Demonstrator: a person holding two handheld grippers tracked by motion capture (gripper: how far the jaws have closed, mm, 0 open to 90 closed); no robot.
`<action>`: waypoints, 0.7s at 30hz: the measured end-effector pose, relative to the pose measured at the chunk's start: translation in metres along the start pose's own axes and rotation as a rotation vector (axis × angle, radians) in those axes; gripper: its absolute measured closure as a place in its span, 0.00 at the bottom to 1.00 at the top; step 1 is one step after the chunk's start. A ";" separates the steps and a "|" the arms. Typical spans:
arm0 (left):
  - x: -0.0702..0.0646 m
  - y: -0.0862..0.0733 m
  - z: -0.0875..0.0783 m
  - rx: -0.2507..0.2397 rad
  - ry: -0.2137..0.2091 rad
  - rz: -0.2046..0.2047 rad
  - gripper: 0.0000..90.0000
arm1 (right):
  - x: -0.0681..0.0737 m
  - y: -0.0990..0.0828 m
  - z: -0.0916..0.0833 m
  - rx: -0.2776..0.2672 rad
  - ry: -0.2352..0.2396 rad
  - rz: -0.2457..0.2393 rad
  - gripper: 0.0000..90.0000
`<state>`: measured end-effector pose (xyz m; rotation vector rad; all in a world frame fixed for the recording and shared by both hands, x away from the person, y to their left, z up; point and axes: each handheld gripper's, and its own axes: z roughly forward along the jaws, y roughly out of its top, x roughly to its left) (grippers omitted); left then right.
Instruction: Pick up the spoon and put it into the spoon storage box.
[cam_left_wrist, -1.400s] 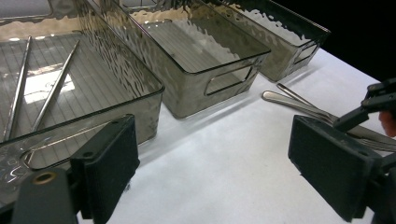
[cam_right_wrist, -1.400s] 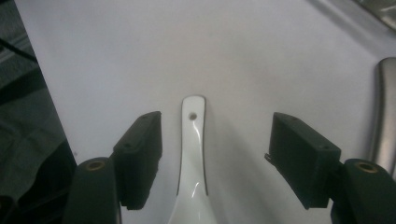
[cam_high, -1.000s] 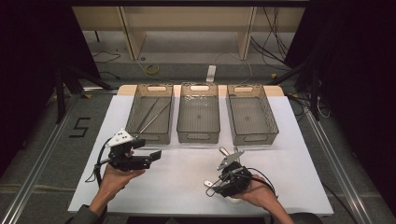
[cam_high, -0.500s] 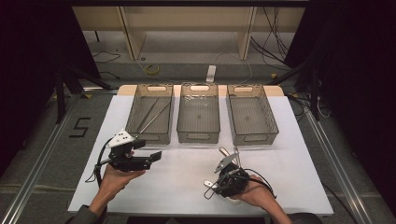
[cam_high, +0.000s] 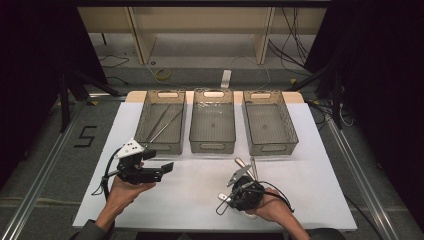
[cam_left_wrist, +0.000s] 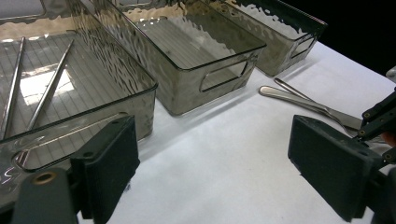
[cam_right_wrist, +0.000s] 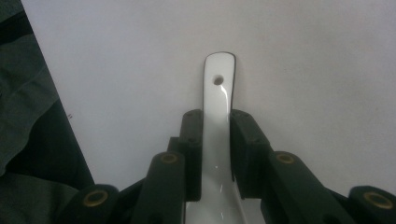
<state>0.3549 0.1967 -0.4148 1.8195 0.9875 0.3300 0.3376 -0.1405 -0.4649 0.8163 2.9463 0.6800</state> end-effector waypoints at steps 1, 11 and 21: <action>0.000 0.000 0.000 -0.001 0.000 0.000 0.17 | 0.001 0.000 0.000 -0.001 -0.004 0.007 0.85; -0.001 0.000 0.000 -0.004 0.002 0.006 0.17 | 0.006 0.004 -0.001 0.021 -0.003 -0.001 0.87; -0.002 0.000 0.000 -0.002 0.001 0.013 0.17 | 0.016 0.010 -0.001 0.046 0.017 -0.028 0.96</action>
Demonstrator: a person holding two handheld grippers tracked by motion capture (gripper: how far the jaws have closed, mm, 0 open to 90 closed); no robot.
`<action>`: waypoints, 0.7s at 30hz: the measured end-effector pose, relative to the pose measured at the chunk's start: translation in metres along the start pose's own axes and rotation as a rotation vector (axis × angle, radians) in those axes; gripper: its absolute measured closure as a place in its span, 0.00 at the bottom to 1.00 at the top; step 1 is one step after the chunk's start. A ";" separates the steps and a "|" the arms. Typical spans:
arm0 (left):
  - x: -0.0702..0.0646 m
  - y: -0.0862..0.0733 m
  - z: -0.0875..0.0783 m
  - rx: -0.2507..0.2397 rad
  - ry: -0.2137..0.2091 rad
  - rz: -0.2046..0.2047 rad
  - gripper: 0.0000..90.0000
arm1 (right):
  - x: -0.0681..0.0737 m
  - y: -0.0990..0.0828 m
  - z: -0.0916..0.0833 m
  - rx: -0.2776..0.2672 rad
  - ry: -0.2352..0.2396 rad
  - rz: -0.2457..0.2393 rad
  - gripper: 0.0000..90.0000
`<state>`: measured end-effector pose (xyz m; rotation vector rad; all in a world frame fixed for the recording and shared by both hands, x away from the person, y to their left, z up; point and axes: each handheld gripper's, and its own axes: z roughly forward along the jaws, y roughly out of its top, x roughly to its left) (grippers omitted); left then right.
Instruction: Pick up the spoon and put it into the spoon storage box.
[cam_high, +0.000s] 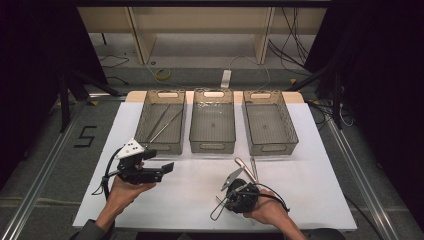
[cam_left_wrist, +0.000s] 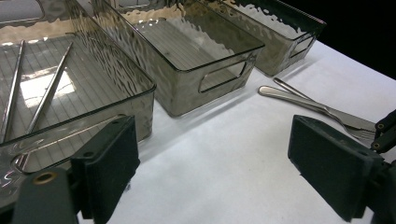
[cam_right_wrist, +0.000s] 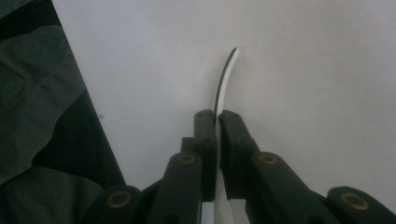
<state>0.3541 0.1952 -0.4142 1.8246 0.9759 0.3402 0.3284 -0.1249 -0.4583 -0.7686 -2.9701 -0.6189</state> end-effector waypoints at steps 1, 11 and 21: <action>0.000 0.000 0.000 0.000 -0.001 -0.001 0.17 | -0.001 0.000 0.000 0.003 0.002 -0.013 0.96; 0.000 0.000 0.000 -0.005 0.001 -0.002 0.18 | -0.008 -0.001 -0.013 -0.069 0.019 0.000 0.97; 0.001 0.001 -0.001 -0.024 -0.002 -0.011 0.18 | -0.039 0.015 -0.042 -0.172 -0.010 0.036 0.97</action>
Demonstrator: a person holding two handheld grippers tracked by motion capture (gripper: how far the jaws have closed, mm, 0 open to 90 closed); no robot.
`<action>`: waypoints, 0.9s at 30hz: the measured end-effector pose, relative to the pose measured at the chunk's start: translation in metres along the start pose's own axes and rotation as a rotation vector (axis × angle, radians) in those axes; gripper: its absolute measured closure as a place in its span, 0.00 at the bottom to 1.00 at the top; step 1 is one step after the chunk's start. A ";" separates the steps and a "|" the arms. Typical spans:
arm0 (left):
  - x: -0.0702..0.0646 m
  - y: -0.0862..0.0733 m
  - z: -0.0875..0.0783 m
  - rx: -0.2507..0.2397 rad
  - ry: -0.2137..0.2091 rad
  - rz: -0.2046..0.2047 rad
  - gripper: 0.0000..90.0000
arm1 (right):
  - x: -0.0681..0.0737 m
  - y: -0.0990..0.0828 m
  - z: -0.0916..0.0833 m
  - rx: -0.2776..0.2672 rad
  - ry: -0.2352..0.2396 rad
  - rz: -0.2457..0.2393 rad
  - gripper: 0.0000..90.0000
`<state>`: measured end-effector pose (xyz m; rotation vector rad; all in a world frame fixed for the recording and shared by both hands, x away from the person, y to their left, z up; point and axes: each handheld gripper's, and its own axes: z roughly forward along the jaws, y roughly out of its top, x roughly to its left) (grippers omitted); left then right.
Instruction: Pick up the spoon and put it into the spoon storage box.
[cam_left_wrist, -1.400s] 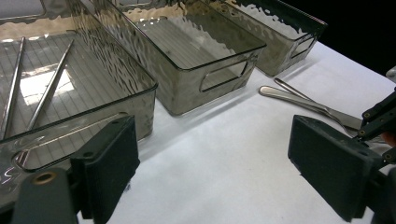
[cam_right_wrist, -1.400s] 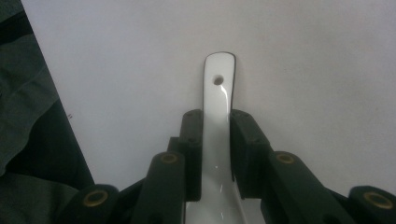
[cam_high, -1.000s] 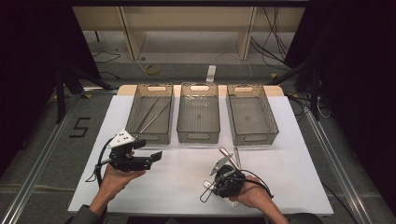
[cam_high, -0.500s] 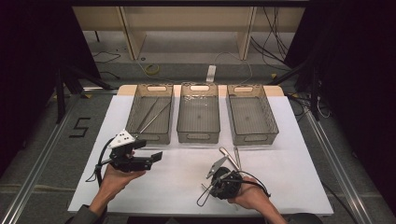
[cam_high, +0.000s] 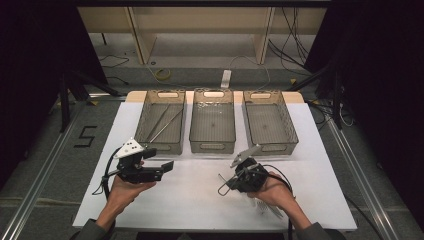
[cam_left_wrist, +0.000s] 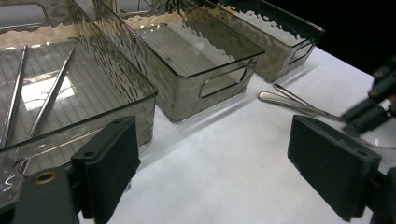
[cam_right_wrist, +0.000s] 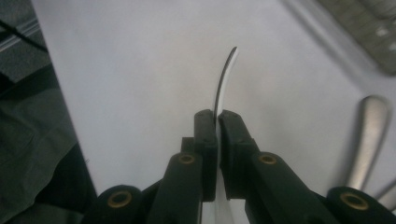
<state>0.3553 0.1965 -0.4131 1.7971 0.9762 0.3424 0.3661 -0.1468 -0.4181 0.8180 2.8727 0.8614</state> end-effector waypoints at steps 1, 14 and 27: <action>0.000 0.000 0.000 -0.002 0.000 -0.001 0.18 | -0.004 0.005 -0.002 -0.012 -0.010 0.001 0.97; 0.001 0.001 -0.003 -0.045 -0.009 -0.007 0.17 | -0.046 0.058 -0.016 -0.147 -0.070 0.054 0.97; 0.001 0.002 -0.004 -0.059 -0.003 -0.013 0.17 | -0.070 0.101 -0.013 -0.197 -0.112 0.099 0.97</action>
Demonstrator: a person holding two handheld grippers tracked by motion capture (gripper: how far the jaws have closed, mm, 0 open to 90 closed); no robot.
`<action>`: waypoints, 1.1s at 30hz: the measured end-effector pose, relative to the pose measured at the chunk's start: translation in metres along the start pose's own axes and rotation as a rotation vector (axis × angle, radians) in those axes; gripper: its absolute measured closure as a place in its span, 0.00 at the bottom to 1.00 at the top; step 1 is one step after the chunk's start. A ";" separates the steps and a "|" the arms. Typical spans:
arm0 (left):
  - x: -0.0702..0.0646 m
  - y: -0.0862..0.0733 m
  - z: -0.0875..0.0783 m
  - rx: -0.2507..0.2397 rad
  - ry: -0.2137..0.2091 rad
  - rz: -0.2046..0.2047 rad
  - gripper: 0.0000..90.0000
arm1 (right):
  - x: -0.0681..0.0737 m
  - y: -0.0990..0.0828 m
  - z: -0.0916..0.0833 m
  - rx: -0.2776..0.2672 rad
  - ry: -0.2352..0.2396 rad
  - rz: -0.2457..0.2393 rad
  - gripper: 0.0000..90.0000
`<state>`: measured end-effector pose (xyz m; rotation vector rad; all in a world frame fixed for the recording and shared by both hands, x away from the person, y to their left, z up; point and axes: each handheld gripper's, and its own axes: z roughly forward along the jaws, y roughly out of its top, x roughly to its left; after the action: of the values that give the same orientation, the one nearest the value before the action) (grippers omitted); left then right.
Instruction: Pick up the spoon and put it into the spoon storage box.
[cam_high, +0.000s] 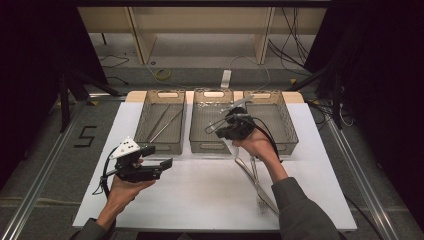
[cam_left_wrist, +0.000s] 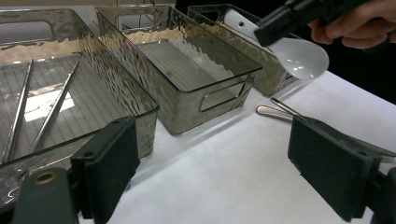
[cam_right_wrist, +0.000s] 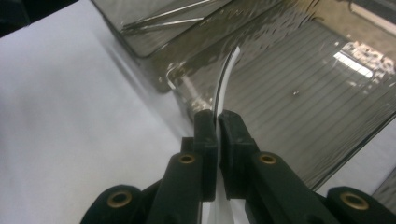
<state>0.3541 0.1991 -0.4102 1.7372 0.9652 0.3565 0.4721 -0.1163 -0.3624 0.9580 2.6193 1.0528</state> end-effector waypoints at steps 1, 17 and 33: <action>0.000 0.000 0.000 -0.003 0.000 -0.002 0.17 | -0.002 0.003 0.001 -0.005 -0.002 -0.002 0.97; 0.000 0.000 -0.001 -0.007 0.001 0.001 0.17 | -0.025 0.035 0.018 -0.028 -0.075 0.049 0.97; 0.000 0.000 -0.001 -0.010 -0.002 0.001 0.17 | -0.034 0.049 0.043 -0.003 -0.121 0.080 0.96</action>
<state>0.3537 0.1993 -0.4096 1.7284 0.9594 0.3593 0.5392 -0.0862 -0.3644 1.0980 2.5006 0.9835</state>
